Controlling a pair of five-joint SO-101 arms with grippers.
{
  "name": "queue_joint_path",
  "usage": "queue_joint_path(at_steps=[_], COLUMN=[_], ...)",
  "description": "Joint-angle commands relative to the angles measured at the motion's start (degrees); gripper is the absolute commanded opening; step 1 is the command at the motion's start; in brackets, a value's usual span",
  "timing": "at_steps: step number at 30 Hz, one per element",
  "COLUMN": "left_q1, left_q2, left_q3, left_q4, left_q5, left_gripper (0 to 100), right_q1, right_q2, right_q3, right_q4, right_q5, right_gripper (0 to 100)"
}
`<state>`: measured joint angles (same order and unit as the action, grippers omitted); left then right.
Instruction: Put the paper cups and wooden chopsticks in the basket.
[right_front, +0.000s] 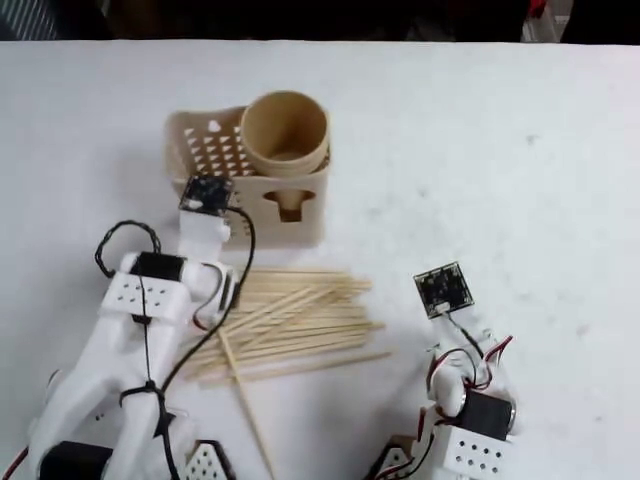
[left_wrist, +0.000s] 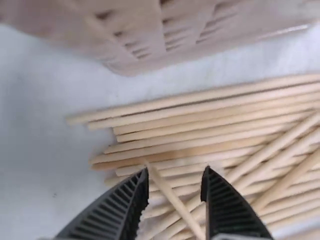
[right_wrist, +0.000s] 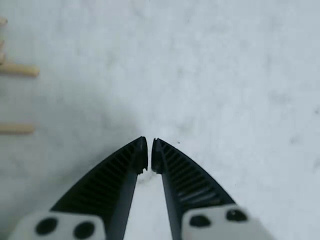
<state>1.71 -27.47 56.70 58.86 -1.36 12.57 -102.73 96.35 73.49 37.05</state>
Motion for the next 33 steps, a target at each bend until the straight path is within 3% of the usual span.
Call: queue_joint_path(at_steps=[1, 6, 12, 17, 23, 29, 33], left_q1=[-0.13, 0.04, -0.04, -0.13, -2.07, -2.86, -3.12], left_q2=[1.27, 8.22, 11.12, 7.96, -5.41, -24.92, -37.85], left_q3=[3.08, 2.81, 0.26, 1.23, 3.16, 1.67, -1.23], left_q4=[-2.37, -4.04, 0.35, 0.18, 1.05, 12.04, 18.11], left_q5=[3.08, 3.16, 2.64, -4.04, -4.4, -4.92, -14.07], left_gripper=[18, 10, 9, 3, 3, 3, 3], right_q1=[0.22, 0.22, 0.22, 0.22, 0.22, 0.22, 0.22], right_q2=[-0.57, -0.57, -0.57, -0.57, -0.57, -0.57, -0.57], right_q3=[0.53, 0.53, 0.53, 0.53, 0.53, 0.53, 0.53], right_q4=[0.31, 0.31, 0.31, 0.31, 0.31, 0.31, 0.31], right_q5=[0.53, 0.53, 0.53, 0.53, 0.53, 0.53, 0.53], right_gripper=[3.3, 3.3, 3.3, 3.3, 3.3, 3.3, 3.3])
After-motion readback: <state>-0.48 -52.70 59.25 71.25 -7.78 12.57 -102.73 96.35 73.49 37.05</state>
